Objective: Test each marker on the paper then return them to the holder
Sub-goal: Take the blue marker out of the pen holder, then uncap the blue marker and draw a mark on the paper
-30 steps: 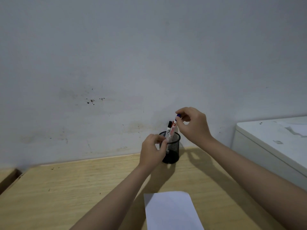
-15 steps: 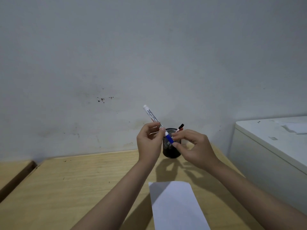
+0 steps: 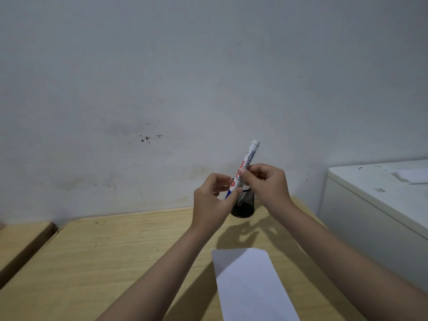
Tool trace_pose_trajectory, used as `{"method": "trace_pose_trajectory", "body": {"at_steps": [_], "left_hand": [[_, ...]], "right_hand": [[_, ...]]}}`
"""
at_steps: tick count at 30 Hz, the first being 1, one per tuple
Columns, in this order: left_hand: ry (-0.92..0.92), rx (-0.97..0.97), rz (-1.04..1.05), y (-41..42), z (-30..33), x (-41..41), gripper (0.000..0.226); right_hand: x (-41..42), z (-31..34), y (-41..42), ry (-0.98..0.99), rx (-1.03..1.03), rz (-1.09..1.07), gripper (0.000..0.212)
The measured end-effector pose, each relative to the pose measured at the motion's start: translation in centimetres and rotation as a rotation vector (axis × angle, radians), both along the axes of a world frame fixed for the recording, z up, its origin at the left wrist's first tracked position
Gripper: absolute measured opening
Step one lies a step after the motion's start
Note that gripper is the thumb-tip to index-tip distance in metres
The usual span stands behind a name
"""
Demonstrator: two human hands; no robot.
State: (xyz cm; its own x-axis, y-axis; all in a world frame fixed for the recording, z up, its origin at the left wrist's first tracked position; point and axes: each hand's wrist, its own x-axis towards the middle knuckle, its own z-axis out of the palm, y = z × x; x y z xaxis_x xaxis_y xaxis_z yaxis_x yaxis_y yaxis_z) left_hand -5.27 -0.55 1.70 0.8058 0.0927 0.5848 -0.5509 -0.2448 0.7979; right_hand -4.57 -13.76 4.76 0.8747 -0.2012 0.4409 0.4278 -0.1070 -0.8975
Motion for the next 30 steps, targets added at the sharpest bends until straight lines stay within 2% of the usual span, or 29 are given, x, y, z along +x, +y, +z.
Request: {"method": "trace_pose_trajectory", "body": {"at_steps": [2,5,9,15,19,22,30], "left_hand": [[0.049,0.051,0.038,0.4,-0.2,-0.1,0.024],[0.098,0.024,0.065,0.5,-0.4,-0.5,0.014],[0.069,0.005,0.081,0.5,-0.4,-0.6,0.008],[0.038,0.135,0.052,0.6,-0.9,-0.2,0.007],[0.168,0.087,-0.066,1.0,-1.5,0.4,0.009],[0.248,0.073,-0.049,2.0,-2.6,1.3,0.015],[0.507,0.449,0.065,4.0,-5.6,3.5,0.014]], "right_hand": [[0.0,0.2,-0.1,0.009,0.054,-0.005,0.01],[0.0,0.1,0.2,0.017,0.063,-0.001,0.01],[0.1,-0.6,1.0,0.052,-0.012,0.046,0.011],[0.6,-0.8,0.9,0.049,-0.063,0.03,0.014],[0.9,-0.2,0.2,0.032,0.005,0.021,0.013],[1.4,-0.2,-0.8,0.049,0.081,-0.019,0.015],[0.7,-3.6,-1.8,0.141,0.07,-0.001,0.014]]}}
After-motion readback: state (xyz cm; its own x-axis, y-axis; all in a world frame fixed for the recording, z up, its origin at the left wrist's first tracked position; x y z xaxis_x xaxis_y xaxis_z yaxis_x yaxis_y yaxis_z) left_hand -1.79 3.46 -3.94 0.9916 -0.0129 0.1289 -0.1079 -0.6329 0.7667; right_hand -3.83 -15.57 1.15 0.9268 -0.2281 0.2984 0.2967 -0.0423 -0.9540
